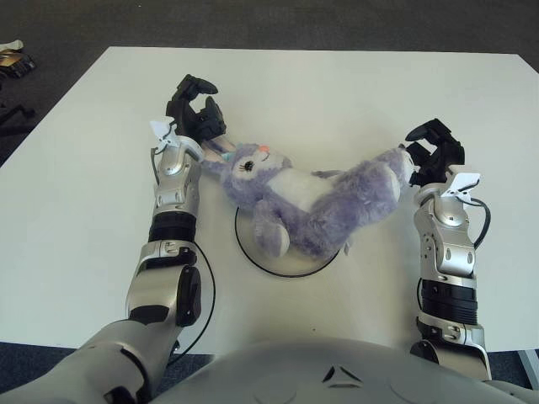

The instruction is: Put the doll into the plate.

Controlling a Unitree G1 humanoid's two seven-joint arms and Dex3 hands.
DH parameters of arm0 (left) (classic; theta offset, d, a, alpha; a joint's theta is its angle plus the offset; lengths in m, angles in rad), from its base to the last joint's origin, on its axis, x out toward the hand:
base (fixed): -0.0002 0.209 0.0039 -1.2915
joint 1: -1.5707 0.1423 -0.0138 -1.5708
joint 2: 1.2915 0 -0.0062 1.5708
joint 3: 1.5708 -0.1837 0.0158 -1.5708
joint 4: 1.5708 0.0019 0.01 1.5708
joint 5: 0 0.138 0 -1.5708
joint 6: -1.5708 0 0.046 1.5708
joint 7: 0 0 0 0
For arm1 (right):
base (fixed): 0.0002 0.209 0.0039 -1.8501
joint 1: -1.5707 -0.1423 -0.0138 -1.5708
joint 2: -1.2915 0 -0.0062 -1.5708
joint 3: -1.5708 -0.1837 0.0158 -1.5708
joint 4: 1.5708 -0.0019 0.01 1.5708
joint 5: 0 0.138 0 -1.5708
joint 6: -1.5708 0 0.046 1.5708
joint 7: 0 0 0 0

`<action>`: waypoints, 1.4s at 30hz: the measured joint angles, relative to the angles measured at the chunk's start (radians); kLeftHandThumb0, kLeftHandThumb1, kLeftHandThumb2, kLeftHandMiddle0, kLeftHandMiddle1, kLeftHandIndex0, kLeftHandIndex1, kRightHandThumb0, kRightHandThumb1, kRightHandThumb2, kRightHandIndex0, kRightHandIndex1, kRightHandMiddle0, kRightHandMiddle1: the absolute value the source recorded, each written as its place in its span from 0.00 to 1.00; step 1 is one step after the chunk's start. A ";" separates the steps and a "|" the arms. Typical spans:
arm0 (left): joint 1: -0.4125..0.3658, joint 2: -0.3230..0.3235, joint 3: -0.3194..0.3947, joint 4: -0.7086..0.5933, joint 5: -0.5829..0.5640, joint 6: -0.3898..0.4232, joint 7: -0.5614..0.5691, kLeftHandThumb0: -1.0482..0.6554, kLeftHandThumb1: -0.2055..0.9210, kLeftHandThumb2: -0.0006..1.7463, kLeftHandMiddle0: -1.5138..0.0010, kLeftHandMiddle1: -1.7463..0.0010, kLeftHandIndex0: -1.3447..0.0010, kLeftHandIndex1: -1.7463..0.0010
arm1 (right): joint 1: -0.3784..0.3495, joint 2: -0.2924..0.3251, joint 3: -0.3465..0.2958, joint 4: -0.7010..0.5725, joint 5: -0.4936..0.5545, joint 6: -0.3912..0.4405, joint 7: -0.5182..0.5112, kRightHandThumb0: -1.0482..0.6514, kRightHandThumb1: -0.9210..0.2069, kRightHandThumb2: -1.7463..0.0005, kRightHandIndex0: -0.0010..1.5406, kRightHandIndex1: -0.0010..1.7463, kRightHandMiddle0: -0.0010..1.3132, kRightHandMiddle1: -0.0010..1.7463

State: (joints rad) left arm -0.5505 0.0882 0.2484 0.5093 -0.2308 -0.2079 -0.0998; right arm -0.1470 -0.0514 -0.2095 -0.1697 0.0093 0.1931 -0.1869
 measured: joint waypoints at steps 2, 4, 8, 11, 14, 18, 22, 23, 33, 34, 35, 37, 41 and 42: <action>0.009 -0.005 0.000 -0.008 -0.001 0.001 0.000 0.33 0.44 0.77 0.13 0.00 0.53 0.00 | 0.004 0.000 0.004 0.001 -0.007 0.000 0.000 0.61 0.92 0.00 0.63 0.91 0.55 1.00; 0.019 -0.016 -0.001 -0.024 -0.005 0.002 0.000 0.33 0.44 0.77 0.13 0.00 0.53 0.00 | 0.008 -0.002 0.009 0.006 -0.015 -0.006 0.001 0.61 0.92 0.00 0.63 0.91 0.55 1.00; 0.034 -0.040 -0.004 -0.045 -0.010 0.000 0.001 0.33 0.44 0.77 0.13 0.00 0.53 0.00 | 0.012 -0.004 0.016 0.020 -0.027 -0.019 0.004 0.61 0.91 0.00 0.63 0.92 0.54 1.00; 0.050 -0.059 -0.007 -0.047 -0.011 -0.011 0.003 0.33 0.44 0.77 0.13 0.00 0.53 0.00 | 0.013 -0.004 0.022 0.032 -0.032 -0.031 0.006 0.61 0.91 0.00 0.62 0.93 0.54 1.00; 0.070 -0.082 -0.010 -0.047 -0.011 -0.014 0.006 0.33 0.44 0.77 0.14 0.00 0.53 0.00 | 0.019 -0.004 0.028 0.045 -0.039 -0.050 0.007 0.61 0.89 0.01 0.61 0.93 0.53 1.00; 0.097 -0.107 -0.016 -0.049 -0.011 -0.006 0.016 0.33 0.43 0.78 0.14 0.00 0.53 0.00 | 0.032 -0.002 0.039 0.070 -0.044 -0.087 0.007 0.61 0.89 0.01 0.61 0.94 0.52 1.00; 0.116 -0.120 -0.030 -0.064 0.003 0.001 0.029 0.33 0.43 0.78 0.15 0.00 0.52 0.00 | 0.048 0.009 0.044 0.101 -0.049 -0.124 -0.002 0.61 0.88 0.01 0.60 0.96 0.52 1.00; 0.121 -0.121 -0.037 -0.069 0.009 0.001 0.029 0.33 0.43 0.77 0.15 0.00 0.52 0.00 | 0.048 0.011 0.044 0.110 -0.049 -0.135 -0.004 0.61 0.88 0.01 0.60 0.96 0.52 1.00; 0.129 -0.121 -0.065 -0.063 0.042 0.000 0.030 0.33 0.43 0.78 0.14 0.00 0.52 0.00 | 0.040 0.018 0.039 0.181 -0.048 -0.287 -0.021 0.37 0.64 0.17 0.79 1.00 0.51 1.00; 0.129 -0.122 -0.068 -0.058 0.045 -0.006 0.030 0.33 0.43 0.78 0.14 0.00 0.52 0.00 | 0.037 0.017 0.039 0.193 -0.048 -0.303 -0.022 0.36 0.63 0.18 0.80 1.00 0.51 1.00; 0.131 -0.123 -0.070 -0.054 0.049 -0.015 0.030 0.33 0.43 0.78 0.13 0.00 0.52 0.00 | 0.034 0.016 0.038 0.204 -0.048 -0.316 -0.024 0.35 0.60 0.19 0.81 1.00 0.50 1.00; 0.134 -0.128 -0.076 -0.050 0.053 -0.033 0.029 0.33 0.43 0.78 0.13 0.00 0.52 0.00 | 0.031 0.013 0.037 0.219 -0.048 -0.333 -0.025 0.34 0.58 0.21 0.82 1.00 0.49 1.00; 0.147 -0.134 -0.091 -0.049 0.060 -0.063 0.027 0.33 0.43 0.78 0.13 0.00 0.52 0.00 | 0.024 0.008 0.036 0.241 -0.048 -0.349 -0.026 0.33 0.54 0.24 0.83 1.00 0.47 1.00; 0.152 -0.135 -0.094 -0.051 0.060 -0.069 0.025 0.33 0.43 0.78 0.13 0.00 0.52 0.00 | 0.023 0.007 0.035 0.244 -0.047 -0.349 -0.026 0.34 0.53 0.25 0.83 1.00 0.47 1.00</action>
State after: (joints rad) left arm -0.3987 -0.0466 0.1540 0.4580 -0.1704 -0.2772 -0.0743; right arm -0.1239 -0.0442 -0.1745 0.0744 -0.0374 -0.1563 -0.2125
